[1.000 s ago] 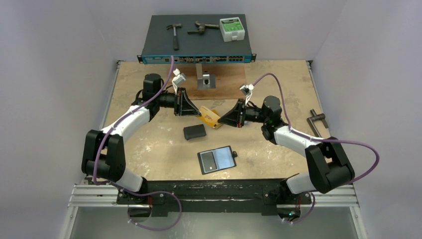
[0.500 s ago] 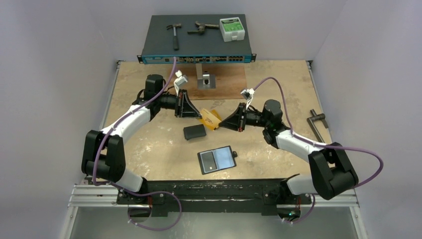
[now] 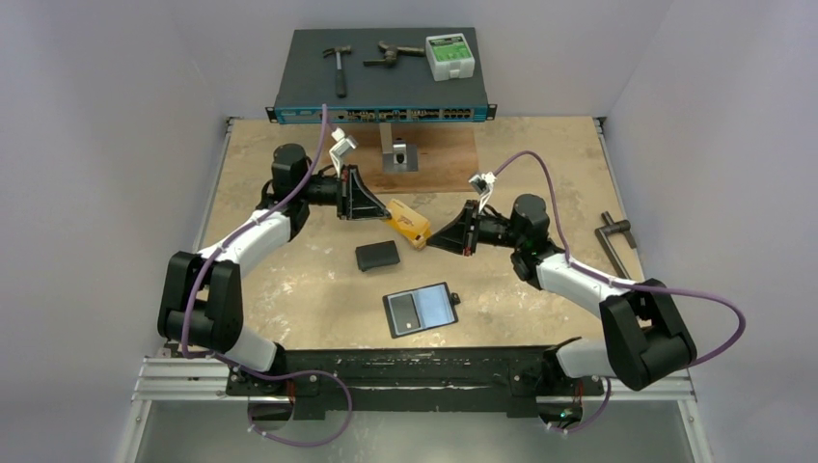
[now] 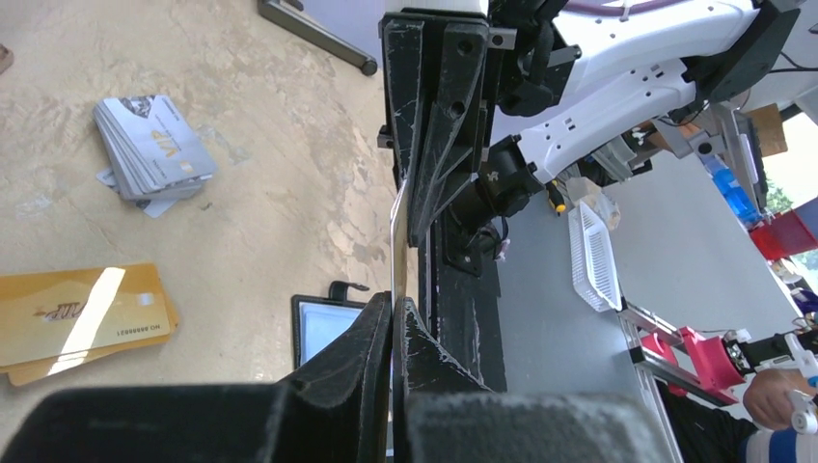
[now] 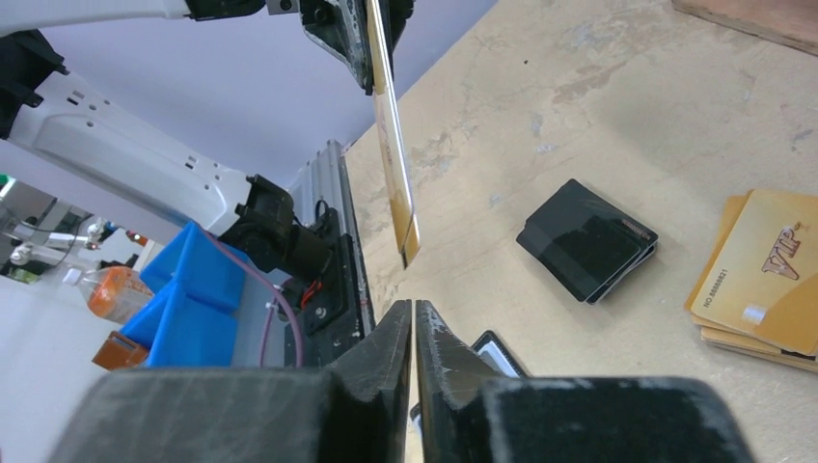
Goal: Put the credit cards into the card holder
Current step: Place the credit card in the storage box.
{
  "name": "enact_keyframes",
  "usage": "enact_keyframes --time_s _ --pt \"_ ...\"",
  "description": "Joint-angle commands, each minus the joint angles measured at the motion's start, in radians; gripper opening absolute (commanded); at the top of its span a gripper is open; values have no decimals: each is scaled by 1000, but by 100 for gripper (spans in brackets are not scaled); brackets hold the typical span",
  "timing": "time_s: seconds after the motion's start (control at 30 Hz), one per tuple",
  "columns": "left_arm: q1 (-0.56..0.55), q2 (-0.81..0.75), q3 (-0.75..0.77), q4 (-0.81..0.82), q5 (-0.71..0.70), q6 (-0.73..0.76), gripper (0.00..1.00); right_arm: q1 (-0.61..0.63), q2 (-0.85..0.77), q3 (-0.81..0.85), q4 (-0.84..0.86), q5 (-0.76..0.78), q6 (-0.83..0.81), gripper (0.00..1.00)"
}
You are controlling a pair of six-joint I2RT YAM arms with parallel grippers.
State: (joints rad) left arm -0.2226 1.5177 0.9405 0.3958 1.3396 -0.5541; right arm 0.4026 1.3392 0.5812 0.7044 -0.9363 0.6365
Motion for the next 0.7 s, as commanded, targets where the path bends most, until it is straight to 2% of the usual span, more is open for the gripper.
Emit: enact_keyframes --time_s 0.0,0.03,0.17,0.27,0.47,0.67 --pt "6 -25 -9 143 17 -81 0 -5 -13 11 75 -4 33 18" --pt "6 -26 -12 144 20 -81 0 -6 -18 15 67 6 33 27" --pt "6 -31 -24 149 27 -80 0 -17 -43 19 92 9 35 36" --pt "6 -32 -29 149 29 -76 0 -26 -38 34 108 -1 51 37" --pt "6 -37 -37 149 38 -73 0 -35 -18 40 190 6 98 30" --pt "6 -40 -44 146 38 -67 0 -34 3 37 254 3 137 29"
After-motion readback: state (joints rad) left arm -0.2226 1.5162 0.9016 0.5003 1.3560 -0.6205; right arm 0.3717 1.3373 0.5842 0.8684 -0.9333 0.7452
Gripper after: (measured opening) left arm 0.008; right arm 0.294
